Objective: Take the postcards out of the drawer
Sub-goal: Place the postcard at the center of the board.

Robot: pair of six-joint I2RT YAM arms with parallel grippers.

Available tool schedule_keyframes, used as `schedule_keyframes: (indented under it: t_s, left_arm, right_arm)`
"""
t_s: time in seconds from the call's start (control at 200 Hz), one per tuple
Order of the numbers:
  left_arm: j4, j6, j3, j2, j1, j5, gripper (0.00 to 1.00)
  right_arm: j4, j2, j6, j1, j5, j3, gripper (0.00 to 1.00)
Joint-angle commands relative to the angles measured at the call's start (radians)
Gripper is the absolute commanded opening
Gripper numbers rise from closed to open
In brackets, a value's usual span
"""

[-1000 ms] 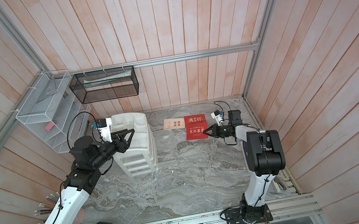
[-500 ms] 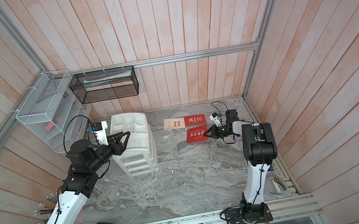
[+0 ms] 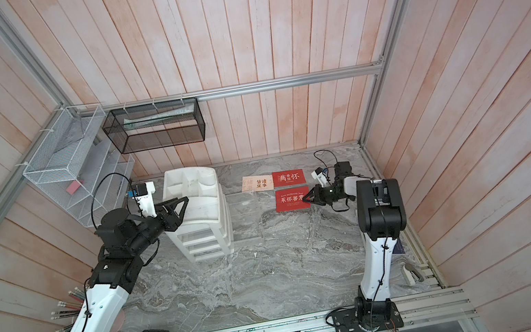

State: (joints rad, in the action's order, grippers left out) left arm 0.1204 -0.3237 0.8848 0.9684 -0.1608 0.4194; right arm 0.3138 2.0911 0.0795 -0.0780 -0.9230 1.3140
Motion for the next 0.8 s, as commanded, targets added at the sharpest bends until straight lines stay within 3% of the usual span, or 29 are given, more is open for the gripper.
schedule_keyframes:
  t_s: [0.0,0.295,0.465,0.795]
  left_arm:
    - [0.016,0.023,0.003,-0.001,0.011,0.024,0.51]
    - [0.039,0.031,0.02,-0.006,0.022,0.017,0.51]
    - [0.045,0.023,0.023,-0.007,0.024,0.004,0.52]
    - [0.064,0.025,0.032,-0.01,0.026,-0.013,0.53]
  right_arm:
    - [0.035,0.045,-0.017,-0.007,0.018,0.04,0.21]
    - [0.066,0.063,-0.037,-0.009,0.073,0.067,0.25]
    - [0.003,0.026,0.002,-0.007,0.122,0.024,0.33]
    - [-0.066,-0.039,0.051,-0.005,0.181,-0.015,0.35]
